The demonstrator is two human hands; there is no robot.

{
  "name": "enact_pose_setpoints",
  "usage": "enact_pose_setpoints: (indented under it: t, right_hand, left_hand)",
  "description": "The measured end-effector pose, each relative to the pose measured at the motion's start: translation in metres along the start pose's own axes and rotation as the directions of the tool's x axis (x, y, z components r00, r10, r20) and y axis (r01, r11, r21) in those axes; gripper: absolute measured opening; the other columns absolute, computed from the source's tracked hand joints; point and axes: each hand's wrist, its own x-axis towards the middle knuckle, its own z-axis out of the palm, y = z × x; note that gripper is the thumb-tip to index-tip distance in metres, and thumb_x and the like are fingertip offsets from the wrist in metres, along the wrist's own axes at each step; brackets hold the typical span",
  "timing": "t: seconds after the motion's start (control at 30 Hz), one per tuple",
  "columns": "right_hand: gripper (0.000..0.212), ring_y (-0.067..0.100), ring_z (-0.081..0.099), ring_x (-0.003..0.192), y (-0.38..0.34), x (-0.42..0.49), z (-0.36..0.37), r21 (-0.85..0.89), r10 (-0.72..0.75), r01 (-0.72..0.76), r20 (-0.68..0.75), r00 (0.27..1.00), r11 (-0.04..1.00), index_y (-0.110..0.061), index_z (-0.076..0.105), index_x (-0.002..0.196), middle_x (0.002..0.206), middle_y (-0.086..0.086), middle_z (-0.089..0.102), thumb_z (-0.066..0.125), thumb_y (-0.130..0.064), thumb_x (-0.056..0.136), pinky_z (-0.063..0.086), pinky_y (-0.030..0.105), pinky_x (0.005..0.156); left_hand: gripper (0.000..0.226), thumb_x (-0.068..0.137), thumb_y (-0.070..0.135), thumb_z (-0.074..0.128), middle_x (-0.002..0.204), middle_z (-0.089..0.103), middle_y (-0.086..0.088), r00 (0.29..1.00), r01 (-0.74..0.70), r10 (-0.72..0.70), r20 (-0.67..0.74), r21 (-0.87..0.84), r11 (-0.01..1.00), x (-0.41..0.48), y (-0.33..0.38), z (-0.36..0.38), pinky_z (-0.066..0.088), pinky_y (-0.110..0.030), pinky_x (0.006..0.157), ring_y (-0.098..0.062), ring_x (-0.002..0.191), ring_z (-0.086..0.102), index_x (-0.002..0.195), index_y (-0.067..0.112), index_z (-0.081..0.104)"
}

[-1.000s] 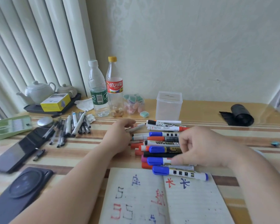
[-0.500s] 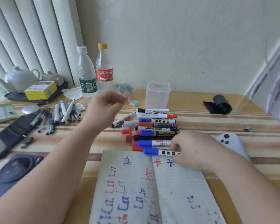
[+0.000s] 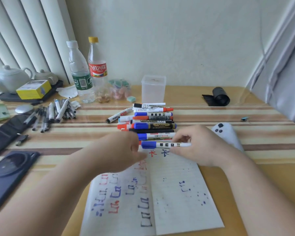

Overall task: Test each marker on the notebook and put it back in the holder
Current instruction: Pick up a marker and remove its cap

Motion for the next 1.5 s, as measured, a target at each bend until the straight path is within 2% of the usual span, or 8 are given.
enact_pose_setpoints:
  t: [0.17,0.33,0.53,0.83,1.03,1.23,1.37,1.5]
  right_hand:
    - [0.006,0.003,0.061,0.059,-0.001,-0.001,-0.005,0.407,-0.085,0.1,-0.056,0.995,0.908,-0.022,0.078,0.085,0.07,-0.01,0.071,0.084,-0.023,0.082,0.044,0.018,0.06]
    - [0.008,0.016,0.032,0.05,-0.012,0.005,0.013,0.856,-0.033,0.084,-0.078,0.996,0.51,-0.009,0.072,0.079,0.059,0.007,0.042,0.073,-0.016,0.082,0.024,0.024,0.042]
    - [0.018,0.016,0.046,0.05,-0.028,0.004,0.033,0.825,0.001,0.076,-0.093,0.996,0.56,-0.014,0.066,0.077,0.062,0.013,0.053,0.068,-0.03,0.085,0.035,0.019,0.044]
    - [0.019,0.016,0.046,0.055,-0.043,-0.001,0.045,0.839,-0.023,0.145,-0.157,0.987,0.525,-0.033,0.068,0.072,0.067,0.01,0.056,0.07,-0.031,0.09,0.037,0.022,0.047]
    - [0.018,0.01,0.049,0.054,-0.043,-0.001,0.045,0.839,-0.028,0.15,-0.159,0.987,0.524,-0.033,0.066,0.071,0.063,0.001,0.058,0.063,-0.03,0.088,0.04,0.019,0.047]
    - [0.014,0.014,0.048,0.049,-0.04,-0.001,0.044,0.829,-0.059,0.21,-0.21,0.976,0.518,-0.016,0.062,0.08,0.06,0.002,0.059,0.061,-0.025,0.09,0.039,0.019,0.045]
    - [0.024,0.017,0.045,0.047,-0.036,-0.002,0.04,0.807,-0.013,0.231,-0.267,0.964,0.543,-0.008,0.059,0.076,0.056,0.01,0.052,0.063,-0.027,0.088,0.038,0.021,0.045]
    - [0.024,0.02,0.035,0.048,-0.014,0.01,0.016,0.833,0.281,0.257,-0.431,0.857,0.49,-0.017,0.048,0.059,0.053,0.004,0.04,0.06,-0.022,0.08,0.029,0.026,0.049]
  left_hand:
    - [0.038,0.086,0.066,0.05,0.101,0.051,0.025,0.884,-0.291,0.229,-0.409,-0.095,0.952,0.006,0.007,0.023,0.046,-0.025,0.077,-0.001,0.094,0.053,0.11,0.037,0.049]
    - [0.033,0.101,0.048,0.047,0.094,0.057,0.021,0.794,-0.481,0.356,-0.493,-0.149,0.864,0.016,0.01,0.045,0.043,-0.014,0.076,0.001,0.085,0.05,0.123,0.026,0.06]
    - [0.017,0.105,0.027,0.049,0.087,0.054,0.02,0.792,-0.495,0.272,-0.547,-0.315,0.81,0.021,0.013,0.057,0.04,-0.009,0.072,0.005,0.084,0.054,0.117,0.019,0.057]
    - [0.043,0.104,0.052,0.03,0.075,0.057,0.004,0.837,-0.499,0.306,-0.454,-0.4,0.769,0.021,0.012,0.054,0.044,-0.044,0.062,-0.021,0.068,0.053,0.096,0.014,0.049]
    - [0.04,0.104,0.05,0.036,0.079,0.064,0.001,0.846,-0.502,0.314,-0.431,-0.446,0.741,0.022,0.01,0.052,0.045,-0.043,0.062,-0.023,0.066,0.054,0.097,0.013,0.053]
    - [0.035,0.097,0.053,0.042,0.057,0.044,0.011,0.844,-0.499,0.279,-0.458,-0.479,0.722,0.02,0.012,0.048,0.029,-0.016,0.049,-0.01,0.05,0.039,0.091,0.021,0.054]
    - [0.037,0.097,0.064,0.041,0.063,0.049,0.016,0.881,-0.466,0.294,-0.371,-0.566,0.68,0.02,0.007,0.052,0.034,-0.015,0.056,-0.006,0.055,0.043,0.114,0.033,0.05]
    - [0.062,0.089,0.082,0.032,0.081,0.051,0.012,0.881,-0.472,0.336,-0.332,-0.655,0.59,0.022,0.0,0.058,0.048,-0.037,0.074,-0.014,0.074,0.05,0.133,0.039,0.039]
